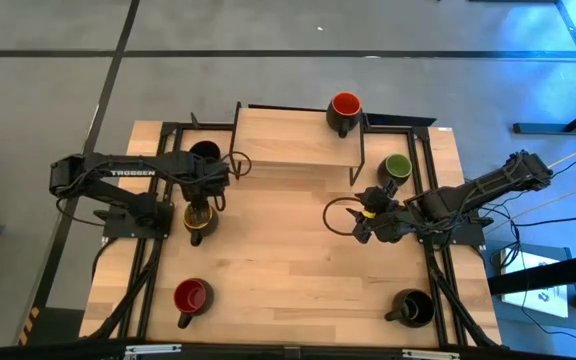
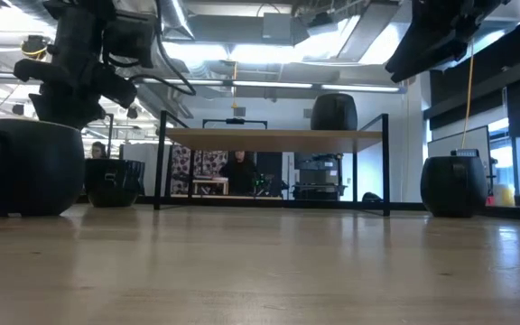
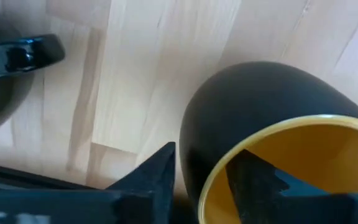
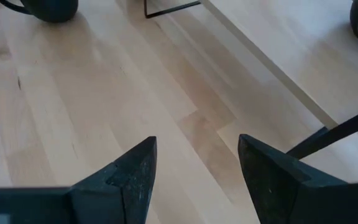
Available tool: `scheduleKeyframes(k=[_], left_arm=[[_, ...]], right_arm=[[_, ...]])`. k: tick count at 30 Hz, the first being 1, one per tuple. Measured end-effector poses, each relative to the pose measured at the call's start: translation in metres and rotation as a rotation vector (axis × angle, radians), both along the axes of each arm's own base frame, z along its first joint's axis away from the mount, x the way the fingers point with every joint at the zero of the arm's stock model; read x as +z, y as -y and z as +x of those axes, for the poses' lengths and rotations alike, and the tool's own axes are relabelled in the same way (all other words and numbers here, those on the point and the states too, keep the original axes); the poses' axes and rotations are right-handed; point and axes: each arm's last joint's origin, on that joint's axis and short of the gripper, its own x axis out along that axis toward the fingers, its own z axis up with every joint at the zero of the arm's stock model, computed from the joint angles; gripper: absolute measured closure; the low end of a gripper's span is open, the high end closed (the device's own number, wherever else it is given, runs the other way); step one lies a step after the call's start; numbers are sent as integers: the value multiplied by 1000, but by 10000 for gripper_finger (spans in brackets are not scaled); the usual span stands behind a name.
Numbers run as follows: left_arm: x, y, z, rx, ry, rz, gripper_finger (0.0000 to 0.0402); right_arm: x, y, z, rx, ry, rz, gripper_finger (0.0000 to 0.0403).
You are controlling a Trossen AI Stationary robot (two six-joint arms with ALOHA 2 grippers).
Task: Place coffee mugs
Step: Put the yellow cup on the shelf
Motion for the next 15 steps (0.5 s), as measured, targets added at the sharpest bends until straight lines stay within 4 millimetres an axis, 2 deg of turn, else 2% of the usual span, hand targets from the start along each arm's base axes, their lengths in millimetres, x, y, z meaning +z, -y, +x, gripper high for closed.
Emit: scheduleKeyframes(k=[7, 12, 15], left_arm=[[0, -1, 3, -6, 35, 11, 386], [17, 1, 8, 2, 55, 7, 387], [45, 2, 17, 15, 133, 19, 388]], right_arm=[[0, 0, 0, 0, 0, 0, 189], [0, 0, 0, 0, -2, -1, 189], [-1, 0, -1, 1, -12, -3, 189]])
